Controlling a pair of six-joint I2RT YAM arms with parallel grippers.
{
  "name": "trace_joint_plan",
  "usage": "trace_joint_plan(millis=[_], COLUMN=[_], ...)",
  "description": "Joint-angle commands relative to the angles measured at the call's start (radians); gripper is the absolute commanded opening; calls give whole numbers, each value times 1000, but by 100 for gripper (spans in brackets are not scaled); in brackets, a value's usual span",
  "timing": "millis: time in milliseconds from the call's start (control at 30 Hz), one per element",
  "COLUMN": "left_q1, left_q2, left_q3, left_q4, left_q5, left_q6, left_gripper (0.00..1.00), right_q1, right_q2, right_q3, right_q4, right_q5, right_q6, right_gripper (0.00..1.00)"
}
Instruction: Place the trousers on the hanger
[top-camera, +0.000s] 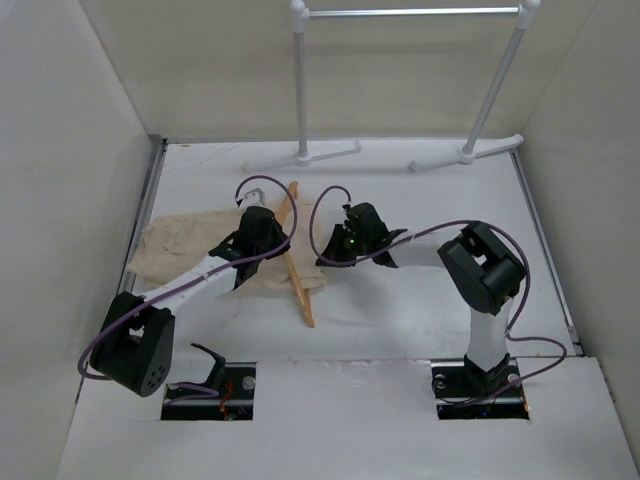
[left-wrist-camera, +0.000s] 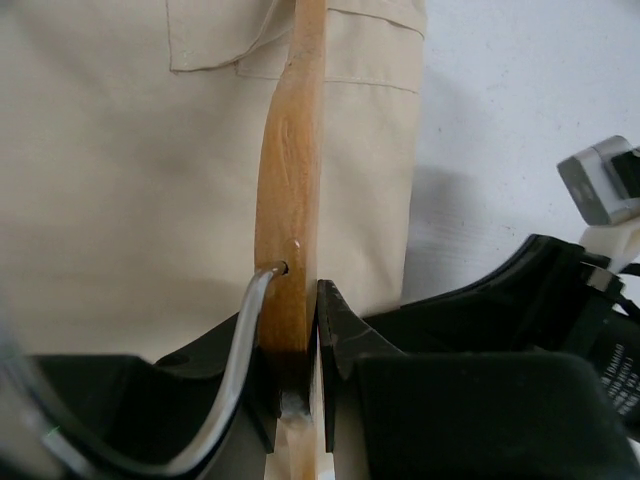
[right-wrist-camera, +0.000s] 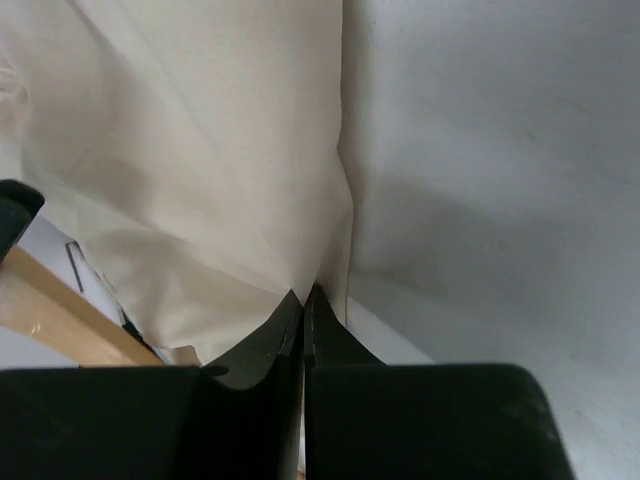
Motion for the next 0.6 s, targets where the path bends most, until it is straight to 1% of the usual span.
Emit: trace_joint_plan(millis=[0,167,367,467,567], left_q1=[10,23,68,72,68], left_q2=[-11,-12,-40,-40,-32], left_q3=[-22,-22,-28,-22,-2], left_q4=[-110,-134,-170,-174,-186], left_q5=[0,-4,-7,-6,-15], left_q6=[28,45,63,71,79], left_gripper=[2,2,2,2,2], right_q1=[-41,-146,-254,-300,-318], right_q2=[-141,-331,-507,-549,-569], right_q3=[-55,-188,-337,-394,-426], right_q4=[77,43,-15,-24,-47], right_q5=[68,99,106,103,114], right_q6=[8,-1,-12,-18,-27], right_gripper=[3,1,1,1,1])
